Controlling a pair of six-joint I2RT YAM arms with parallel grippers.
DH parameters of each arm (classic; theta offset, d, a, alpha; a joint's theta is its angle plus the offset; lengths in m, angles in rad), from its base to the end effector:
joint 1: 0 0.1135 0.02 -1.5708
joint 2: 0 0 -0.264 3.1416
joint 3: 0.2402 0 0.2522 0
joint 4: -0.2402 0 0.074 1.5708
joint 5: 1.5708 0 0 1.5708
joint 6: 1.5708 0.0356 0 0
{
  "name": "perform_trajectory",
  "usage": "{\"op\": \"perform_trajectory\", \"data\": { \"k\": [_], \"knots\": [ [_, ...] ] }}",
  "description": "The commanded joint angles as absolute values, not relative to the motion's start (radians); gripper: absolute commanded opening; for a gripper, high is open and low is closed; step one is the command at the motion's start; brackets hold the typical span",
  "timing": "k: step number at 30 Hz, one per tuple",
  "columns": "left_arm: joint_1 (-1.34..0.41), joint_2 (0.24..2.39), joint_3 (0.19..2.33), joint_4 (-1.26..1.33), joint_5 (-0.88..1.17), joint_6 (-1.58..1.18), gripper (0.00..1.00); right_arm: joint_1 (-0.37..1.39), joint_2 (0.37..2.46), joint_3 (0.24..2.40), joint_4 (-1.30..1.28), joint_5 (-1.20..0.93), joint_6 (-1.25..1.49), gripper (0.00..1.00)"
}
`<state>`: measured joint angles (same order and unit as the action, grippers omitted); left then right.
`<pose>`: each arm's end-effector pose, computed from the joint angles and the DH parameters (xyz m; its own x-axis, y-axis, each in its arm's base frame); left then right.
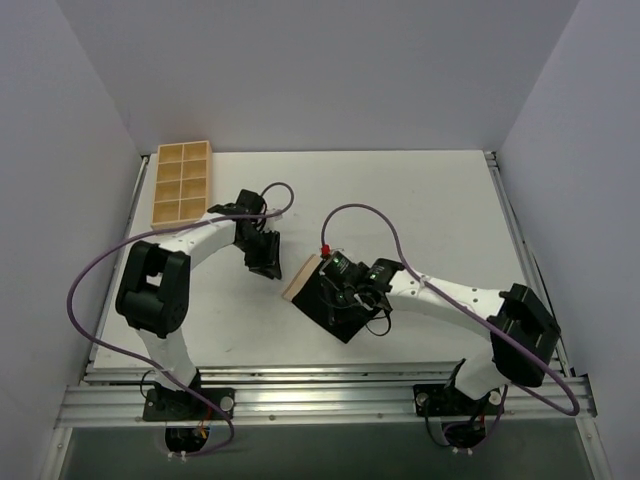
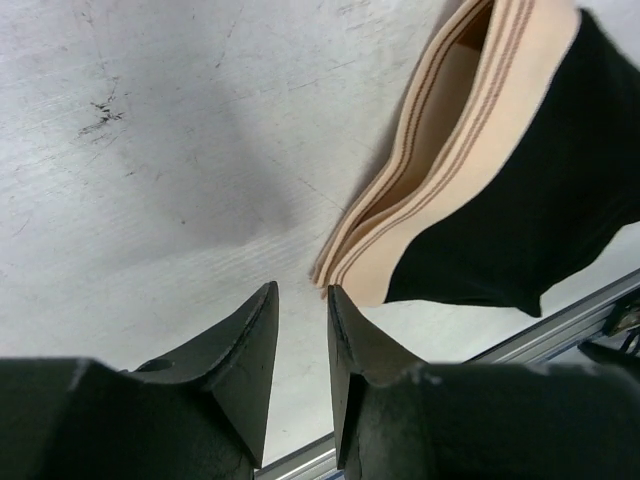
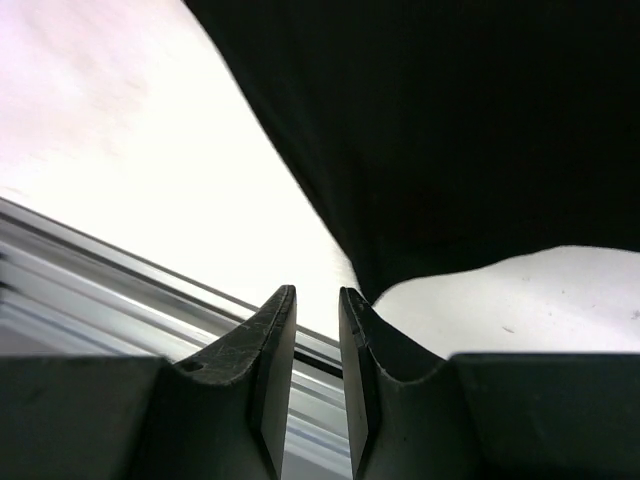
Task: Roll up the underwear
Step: Fold the underwear
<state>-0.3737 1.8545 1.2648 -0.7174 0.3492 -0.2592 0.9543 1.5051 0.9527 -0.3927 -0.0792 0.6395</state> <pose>0.3296 -0.1423 0.1768 -0.9780 0.1248 -0.1673 0.1815 0.9044 -0.3861 0.1751 0.2519 0.2107 -0.8774 -0.2092 -0.4317 -0.3944 0.8268 0.4010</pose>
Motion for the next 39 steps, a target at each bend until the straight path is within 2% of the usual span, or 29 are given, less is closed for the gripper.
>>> {"op": "perform_trajectory", "data": {
  "k": [1,5,10,16,23,30,39],
  "knots": [
    [-0.393,1.778,1.310,-0.678,0.333,-0.339,0.35,0.933,1.450,1.051,-0.488,-0.014,0.676,0.21],
    [-0.436,1.770,1.305,-0.612,0.373,-0.414,0.35,0.835,1.439,1.062,-0.525,0.058,0.699,0.21],
    [-0.494,1.776,1.247,-0.502,0.414,-0.515,0.35,0.594,1.427,1.002,-0.494,0.095,0.673,0.20],
    [-0.518,1.836,1.155,-0.425,0.416,-0.555,0.34,0.448,1.519,0.951,-0.399,0.063,0.632,0.19],
    [-0.517,1.856,1.092,-0.429,0.365,-0.529,0.34,0.433,1.563,0.919,-0.370,0.098,0.607,0.17],
    [-0.518,1.853,1.080,-0.423,0.357,-0.526,0.35,0.422,1.503,1.021,-0.477,0.133,0.610,0.17],
    [-0.520,1.841,1.086,-0.442,0.345,-0.506,0.35,0.543,1.447,1.026,-0.420,0.025,0.684,0.19]
  ]
}}
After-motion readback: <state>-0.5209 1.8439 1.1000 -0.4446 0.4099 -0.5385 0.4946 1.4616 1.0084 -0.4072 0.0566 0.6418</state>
